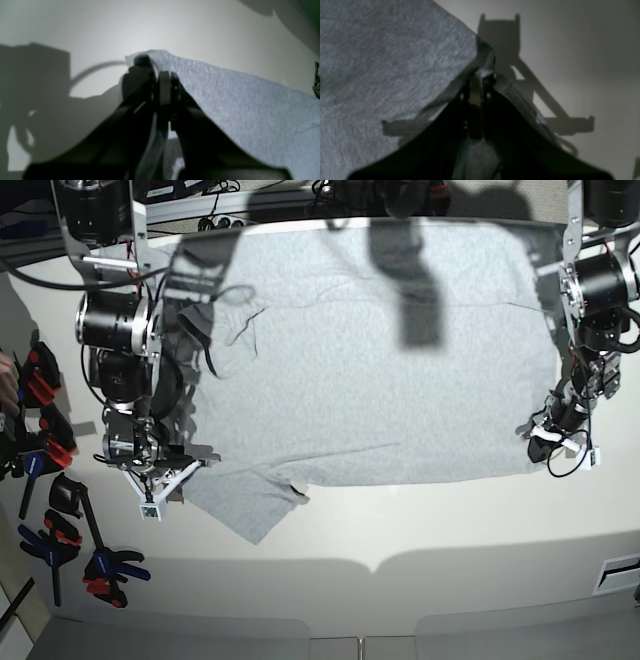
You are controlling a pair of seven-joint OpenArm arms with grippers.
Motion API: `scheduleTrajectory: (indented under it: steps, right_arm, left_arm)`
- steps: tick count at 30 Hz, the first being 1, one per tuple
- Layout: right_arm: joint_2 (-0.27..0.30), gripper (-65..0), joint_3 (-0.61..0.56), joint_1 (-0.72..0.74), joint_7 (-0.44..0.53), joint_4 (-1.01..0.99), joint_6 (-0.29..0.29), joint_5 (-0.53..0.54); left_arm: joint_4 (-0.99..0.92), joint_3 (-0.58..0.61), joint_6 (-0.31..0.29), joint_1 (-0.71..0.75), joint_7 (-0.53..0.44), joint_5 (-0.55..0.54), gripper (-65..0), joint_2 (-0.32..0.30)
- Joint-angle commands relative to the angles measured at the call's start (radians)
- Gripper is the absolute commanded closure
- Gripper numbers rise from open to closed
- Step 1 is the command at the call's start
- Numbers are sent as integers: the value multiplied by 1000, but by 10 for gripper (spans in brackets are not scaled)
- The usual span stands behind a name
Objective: Fold the T-shirt properly
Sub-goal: 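Grasp the hem corners with both grippers, then lift the hem and fold it with both grippers toward the collar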
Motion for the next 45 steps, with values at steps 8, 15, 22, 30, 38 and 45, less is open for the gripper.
scheduleTrajectory:
  steps: [8,15,22,30,38,45]
  right_arm:
    - [-35,0,-2,5,-183,182,53,-14]
    - [-31,0,-2,5,-243,268,78,61]
    - [-30,0,-2,-32,-313,367,124,103]
    - [-30,0,-2,-256,-372,710,146,174]
    - [-30,0,73,-486,-471,1097,146,188]
    - [-30,0,167,-660,-521,1377,147,259]
  left_arm:
    - [35,1,-21,-35,55,-26,0,-20]
    - [80,1,-47,-32,59,-26,0,-20]
    - [201,1,-47,6,282,-236,0,-23]
    - [628,1,-47,260,373,-313,0,-41]
    - [1077,-13,-47,528,373,-317,0,-47]
    - [1304,-165,-29,728,373,-350,0,4]
